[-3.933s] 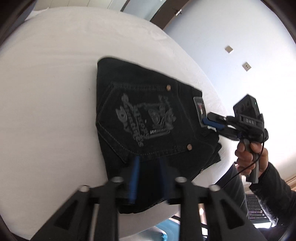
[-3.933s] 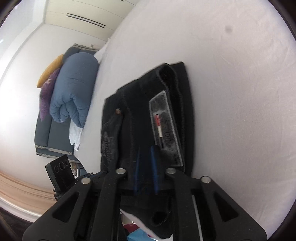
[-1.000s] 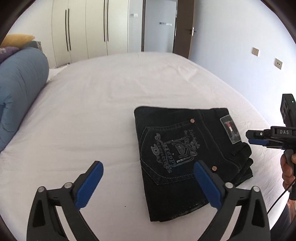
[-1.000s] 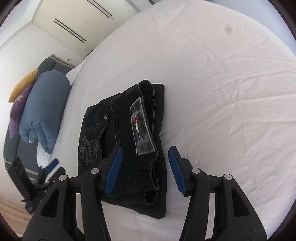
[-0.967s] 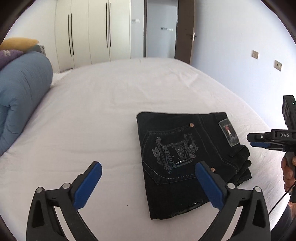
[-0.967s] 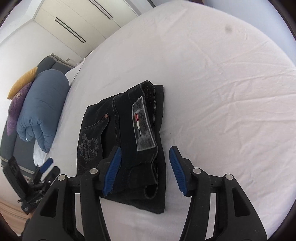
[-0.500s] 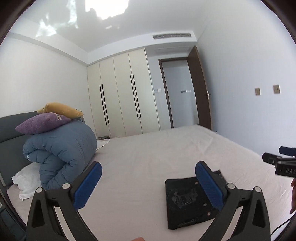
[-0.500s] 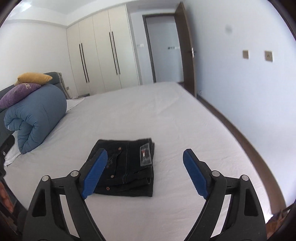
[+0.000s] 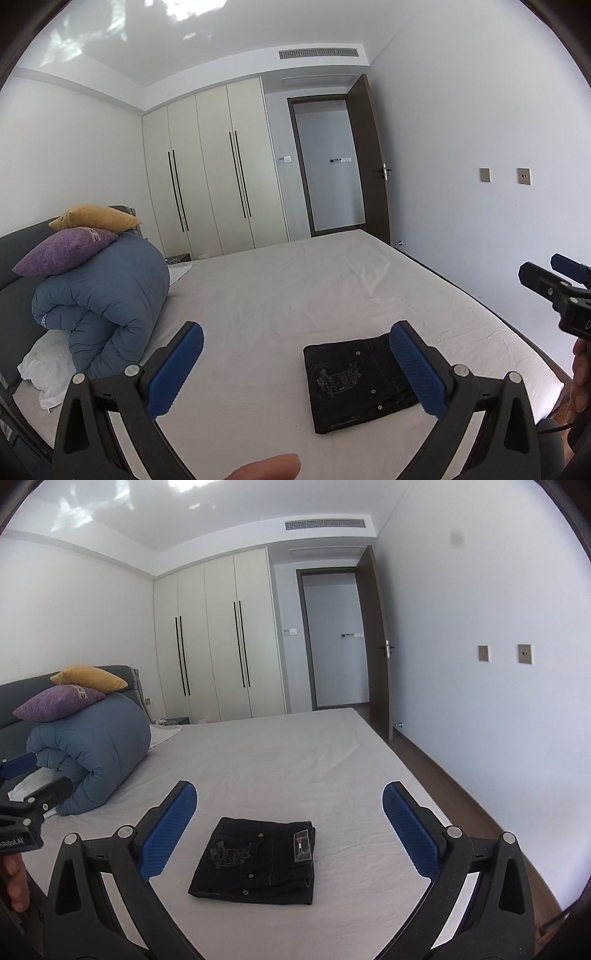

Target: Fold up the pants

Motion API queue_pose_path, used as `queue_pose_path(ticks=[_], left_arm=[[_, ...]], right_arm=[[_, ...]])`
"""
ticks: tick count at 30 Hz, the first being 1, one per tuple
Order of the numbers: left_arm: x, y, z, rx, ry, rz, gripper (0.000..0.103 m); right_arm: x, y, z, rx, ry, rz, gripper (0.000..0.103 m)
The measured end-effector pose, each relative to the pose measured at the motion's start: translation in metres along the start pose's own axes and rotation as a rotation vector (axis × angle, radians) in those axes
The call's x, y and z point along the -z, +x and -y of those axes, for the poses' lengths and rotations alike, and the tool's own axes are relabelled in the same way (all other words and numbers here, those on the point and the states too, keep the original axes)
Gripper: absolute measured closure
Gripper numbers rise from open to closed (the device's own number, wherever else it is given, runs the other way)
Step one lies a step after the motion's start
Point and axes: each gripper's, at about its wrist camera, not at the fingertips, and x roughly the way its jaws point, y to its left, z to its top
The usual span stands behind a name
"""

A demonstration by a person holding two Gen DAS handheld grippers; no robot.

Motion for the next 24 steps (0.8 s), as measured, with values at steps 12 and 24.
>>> queue_pose_path(ticks=[12, 24], left_arm=[[0.055, 0.029, 0.02, 0.029, -0.116, -0.368, 0.0], [0.079, 0.044, 0.019, 0.019, -0.151, -0.454, 0.0]], right_arm=[[0.002, -0.02, -0.012, 0.089, 0.063, -0.313, 0.0], [0.012, -0.015, -0.021, 0.108, 0.051, -0.358, 0.0]])
